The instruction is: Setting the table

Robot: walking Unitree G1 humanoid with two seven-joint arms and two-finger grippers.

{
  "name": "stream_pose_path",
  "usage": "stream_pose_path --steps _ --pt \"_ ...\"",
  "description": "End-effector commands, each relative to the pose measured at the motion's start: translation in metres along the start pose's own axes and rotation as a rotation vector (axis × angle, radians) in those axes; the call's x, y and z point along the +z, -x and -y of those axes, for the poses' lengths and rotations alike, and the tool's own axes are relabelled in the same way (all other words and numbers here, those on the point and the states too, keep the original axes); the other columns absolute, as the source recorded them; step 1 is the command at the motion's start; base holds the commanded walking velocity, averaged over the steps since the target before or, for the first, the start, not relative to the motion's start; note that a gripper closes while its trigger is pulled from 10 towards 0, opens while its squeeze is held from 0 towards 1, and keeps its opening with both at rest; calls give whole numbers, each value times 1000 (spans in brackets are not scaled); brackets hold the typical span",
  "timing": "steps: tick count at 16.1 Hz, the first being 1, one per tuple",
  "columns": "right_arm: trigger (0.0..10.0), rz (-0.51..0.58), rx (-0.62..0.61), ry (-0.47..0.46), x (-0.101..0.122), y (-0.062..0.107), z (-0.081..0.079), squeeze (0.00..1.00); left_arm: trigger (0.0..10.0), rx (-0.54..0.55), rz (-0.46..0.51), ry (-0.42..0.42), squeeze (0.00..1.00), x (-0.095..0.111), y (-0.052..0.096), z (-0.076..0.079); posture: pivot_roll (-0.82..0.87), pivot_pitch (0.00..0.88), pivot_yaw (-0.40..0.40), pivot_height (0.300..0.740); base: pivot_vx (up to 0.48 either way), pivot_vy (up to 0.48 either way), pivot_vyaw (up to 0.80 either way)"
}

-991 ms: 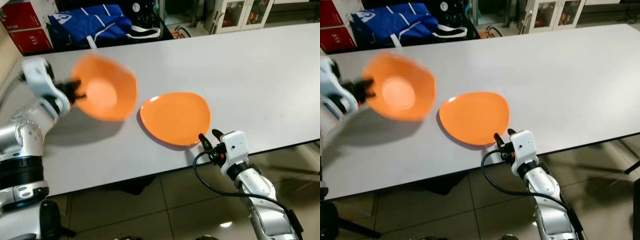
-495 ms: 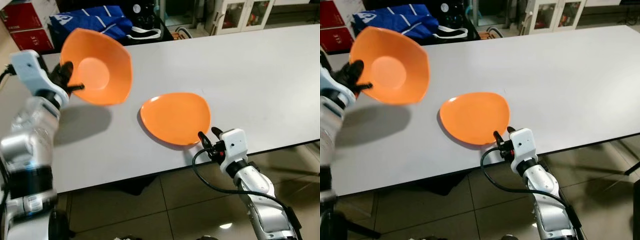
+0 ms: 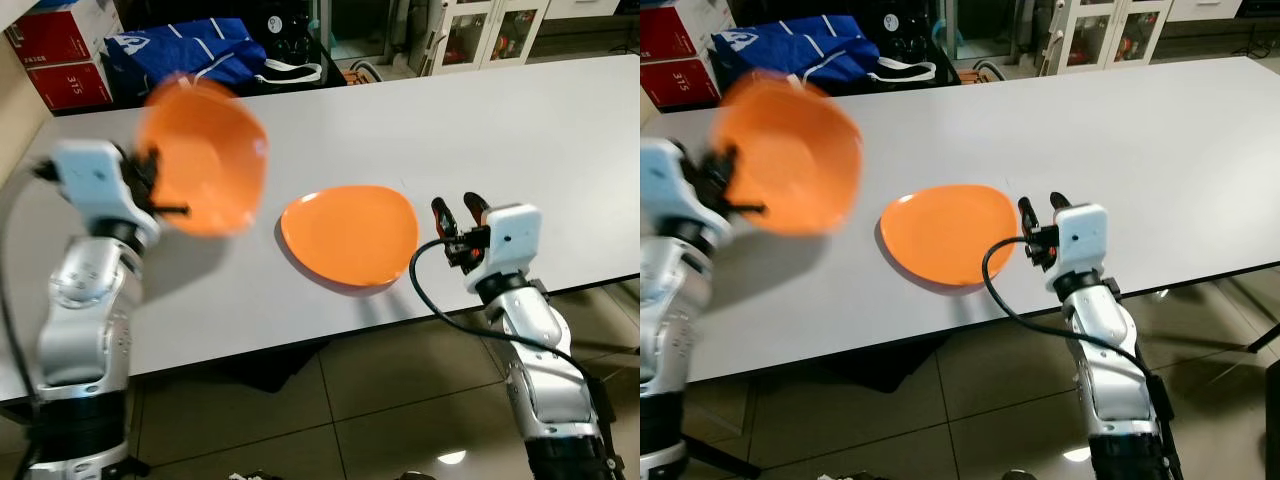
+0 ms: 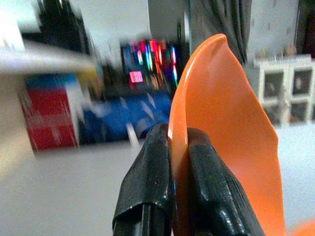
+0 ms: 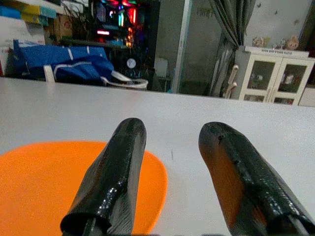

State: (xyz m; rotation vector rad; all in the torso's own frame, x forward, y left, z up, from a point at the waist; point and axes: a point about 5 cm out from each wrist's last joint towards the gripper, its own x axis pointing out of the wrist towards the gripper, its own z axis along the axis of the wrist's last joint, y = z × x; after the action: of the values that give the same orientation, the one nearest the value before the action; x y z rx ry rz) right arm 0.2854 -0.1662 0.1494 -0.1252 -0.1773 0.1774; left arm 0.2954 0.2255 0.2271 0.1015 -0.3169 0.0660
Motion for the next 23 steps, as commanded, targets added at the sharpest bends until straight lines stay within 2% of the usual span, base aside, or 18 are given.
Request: stream_pose_path --steps 1,2,4,8,10,13,17,20,23 --pt "10000 5 5 -3 0 1 -2 0 0 3 77 -38 0 15 -1 2 -195 0 71 740 0 0 0" --pt "10000 8 6 4 -1 1 -4 0 0 -4 90 -81 0 17 1 5 -189 0 73 740 0 0 0" --pt "10000 10 1 7 -2 0 -4 0 0 -7 76 -103 0 11 5 6 -187 0 74 740 0 0 0" --pt "10000 6 25 1 -4 0 -9 0 0 8 62 -91 0 5 11 11 -185 0 72 740 0 0 0" --pt "10000 7 40 14 -3 -1 -12 0 0 3 71 -89 0 7 12 15 -181 0 69 740 0 -401 0" --pt "10000 -6 51 28 -6 -1 -14 0 0 -1 61 -78 0 4 12 19 -184 0 74 740 0 -465 652" --pt "10000 -35 62 40 -11 1 -15 0 0 -7 24 -63 0 -4 13 24 -187 0 75 740 0 -458 622" --pt "10000 -63 82 9 -16 2 -20 0 0 2 -27 -67 0 -13 12 22 -183 0 75 740 85 -429 400" --pt "10000 -66 94 4 -18 3 -23 0 0 -8 -37 -65 0 -13 7 23 -181 1 76 740 197 0 0"
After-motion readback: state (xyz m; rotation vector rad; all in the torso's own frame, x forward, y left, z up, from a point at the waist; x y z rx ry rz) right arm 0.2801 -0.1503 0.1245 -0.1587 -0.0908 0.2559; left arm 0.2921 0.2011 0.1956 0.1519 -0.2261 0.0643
